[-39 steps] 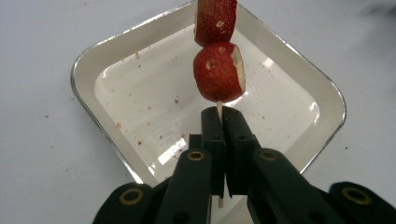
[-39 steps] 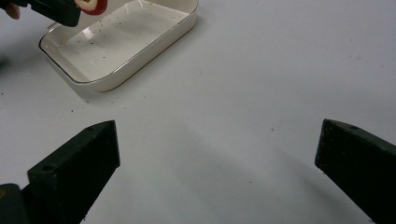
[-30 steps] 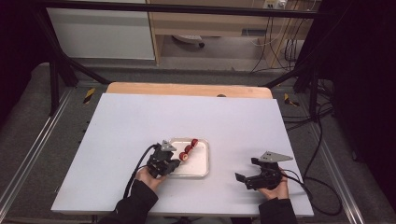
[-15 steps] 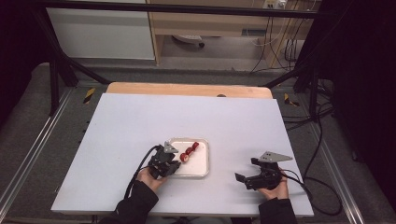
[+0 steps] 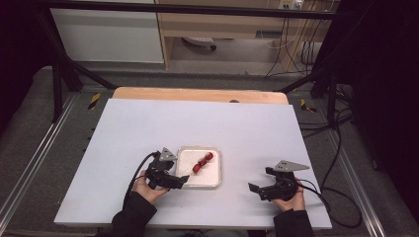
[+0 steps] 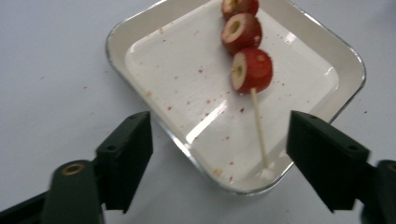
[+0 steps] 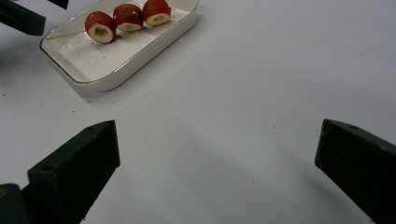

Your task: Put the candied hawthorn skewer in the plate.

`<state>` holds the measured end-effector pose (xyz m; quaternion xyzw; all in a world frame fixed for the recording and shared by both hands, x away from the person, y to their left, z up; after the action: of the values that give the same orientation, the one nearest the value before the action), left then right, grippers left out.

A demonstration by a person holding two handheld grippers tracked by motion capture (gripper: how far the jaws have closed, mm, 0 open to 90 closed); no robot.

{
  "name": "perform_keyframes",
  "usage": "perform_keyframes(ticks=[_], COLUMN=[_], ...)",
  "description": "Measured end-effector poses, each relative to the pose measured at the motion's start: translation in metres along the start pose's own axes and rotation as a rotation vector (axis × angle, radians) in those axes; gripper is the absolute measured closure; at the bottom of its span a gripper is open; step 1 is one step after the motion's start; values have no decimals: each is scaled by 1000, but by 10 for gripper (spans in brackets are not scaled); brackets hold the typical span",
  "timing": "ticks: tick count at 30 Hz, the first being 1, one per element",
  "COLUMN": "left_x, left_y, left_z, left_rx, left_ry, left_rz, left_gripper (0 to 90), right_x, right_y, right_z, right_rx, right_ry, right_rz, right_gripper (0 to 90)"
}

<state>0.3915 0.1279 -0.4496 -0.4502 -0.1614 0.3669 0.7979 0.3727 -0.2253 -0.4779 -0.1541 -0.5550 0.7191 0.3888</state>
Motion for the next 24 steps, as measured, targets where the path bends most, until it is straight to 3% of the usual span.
perform_keyframes(ticks=[5, 9, 11, 24], left_x=[13, 25, 32, 64], left_y=[8, 20, 27, 64], left_z=[18, 32, 38, 66], left_rx=[-15, -10, -14, -84], left_ry=[12, -5, -16, 11], left_rz=[30, 0, -8, 46], left_gripper=[114, 73, 72, 68], right_x=[0, 0, 0, 0], right_y=[0, 0, 1, 3], right_z=[0, 0, -1, -1], right_rx=[-1, 3, 7, 27], right_ry=[0, 2, 3, 8], right_rz=[-5, -6, -3, 6], right_gripper=[5, 5, 5, 4])
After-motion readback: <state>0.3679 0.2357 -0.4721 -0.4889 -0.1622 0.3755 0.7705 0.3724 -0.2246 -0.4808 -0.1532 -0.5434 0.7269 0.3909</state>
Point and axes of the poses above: each handheld gripper's, and its own axes: z roughly backward along the jaws, y roughly out of its underside, x roughly to its left, the point moved 4 cm from there along -z, roughly forward along the jaws, and after that the axes turned 15 degrees about -x, right-handed, at the moved point
